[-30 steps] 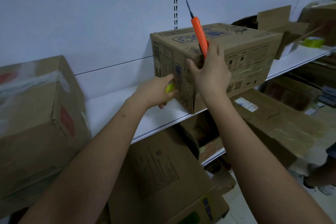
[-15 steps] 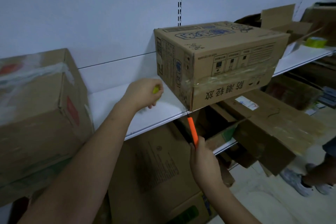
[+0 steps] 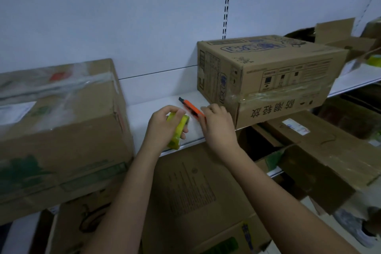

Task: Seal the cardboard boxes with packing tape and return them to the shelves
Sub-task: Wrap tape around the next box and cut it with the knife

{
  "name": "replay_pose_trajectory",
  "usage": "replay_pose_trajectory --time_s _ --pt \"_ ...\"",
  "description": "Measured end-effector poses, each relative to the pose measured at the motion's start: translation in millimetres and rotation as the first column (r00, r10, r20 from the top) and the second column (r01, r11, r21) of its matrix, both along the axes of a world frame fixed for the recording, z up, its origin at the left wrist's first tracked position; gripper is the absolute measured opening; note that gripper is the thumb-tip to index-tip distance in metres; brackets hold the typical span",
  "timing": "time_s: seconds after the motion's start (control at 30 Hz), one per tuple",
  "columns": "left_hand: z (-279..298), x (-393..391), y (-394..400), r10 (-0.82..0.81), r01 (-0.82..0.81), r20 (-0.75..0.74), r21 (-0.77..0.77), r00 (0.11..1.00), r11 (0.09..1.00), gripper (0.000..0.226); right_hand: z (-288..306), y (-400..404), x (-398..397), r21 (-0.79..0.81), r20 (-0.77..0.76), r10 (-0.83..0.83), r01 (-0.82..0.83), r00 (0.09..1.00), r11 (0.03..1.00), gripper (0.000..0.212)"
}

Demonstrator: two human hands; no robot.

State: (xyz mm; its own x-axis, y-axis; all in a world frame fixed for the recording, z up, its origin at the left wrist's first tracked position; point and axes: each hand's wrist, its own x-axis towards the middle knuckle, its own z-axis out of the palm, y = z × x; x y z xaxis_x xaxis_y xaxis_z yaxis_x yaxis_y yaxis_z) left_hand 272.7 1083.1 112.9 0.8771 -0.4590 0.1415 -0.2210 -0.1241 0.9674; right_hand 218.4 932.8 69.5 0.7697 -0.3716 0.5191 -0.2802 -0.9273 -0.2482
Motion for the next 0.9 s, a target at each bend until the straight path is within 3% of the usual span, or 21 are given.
replay_pose_trajectory --time_s 0.07,0.13,0.2,0.27,0.33,0.4,0.53,0.63,0.77,0.83,0.9 --pt "5.6 -9.4 4.9 -0.042 0.042 0.0 -0.016 0.999 0.999 0.017 2.0 6.7 -14.6 0.223 0.259 0.149 -0.209 0.954 0.952 0.037" --pt "10.4 -18.7 6.8 -0.106 0.106 -0.006 -0.04 0.994 0.994 0.02 9.6 13.4 -25.8 0.468 0.336 0.265 -0.405 0.904 0.786 0.036" --pt "14.2 -26.9 4.6 -0.138 0.133 -0.044 -0.099 0.99 0.986 0.023 16.9 14.0 -29.5 0.551 0.374 0.292 -0.464 0.88 0.693 0.036" --pt "16.2 -32.9 0.1 -0.139 0.125 -0.09 -0.15 0.986 0.981 0.026 14.7 5.0 -31.1 0.531 0.487 0.163 -0.439 0.858 0.725 0.027" --pt "15.0 -35.5 -3.5 -0.12 0.096 -0.135 -0.171 0.984 0.981 0.028 7.6 -13.1 -33.1 0.594 0.547 -0.042 -0.353 0.836 0.722 0.034" --pt "11.8 -37.3 -6.5 -0.122 0.091 -0.164 -0.184 0.979 0.979 0.028 3.9 -32.5 -33.1 0.678 0.513 -0.127 -0.31 0.849 0.667 0.035" --pt "3.9 -42.3 -16.6 -0.129 0.1 -0.186 -0.156 0.974 0.983 0.026 14.8 -53.9 -28.3 0.815 0.402 -0.085 -0.314 0.912 0.487 0.038" --pt "1.2 -43.1 -25.4 -0.153 0.13 -0.185 -0.134 0.971 0.982 0.023 24.4 -49.0 -28.6 0.893 0.353 0.016 -0.342 0.935 0.292 0.045" --pt "2.5 -42.9 -35.8 -0.162 0.141 -0.184 -0.122 0.969 0.982 0.021 46.5 -50.5 -23.3 0.937 0.347 -0.012 -0.346 0.938 0.044 0.043" --pt "2.9 -43.2 -39.0 -0.158 0.135 -0.186 -0.128 0.97 0.983 0.02 56.2 -53.7 -21.1 0.961 0.266 0.022 -0.267 0.964 0.071 0.043" --pt "0.3 -42.8 -40.0 -0.162 0.143 -0.171 -0.121 0.972 0.982 0.02 59.1 -55.5 -27.6 0.928 0.202 0.071 -0.215 0.977 0.305 0.038"
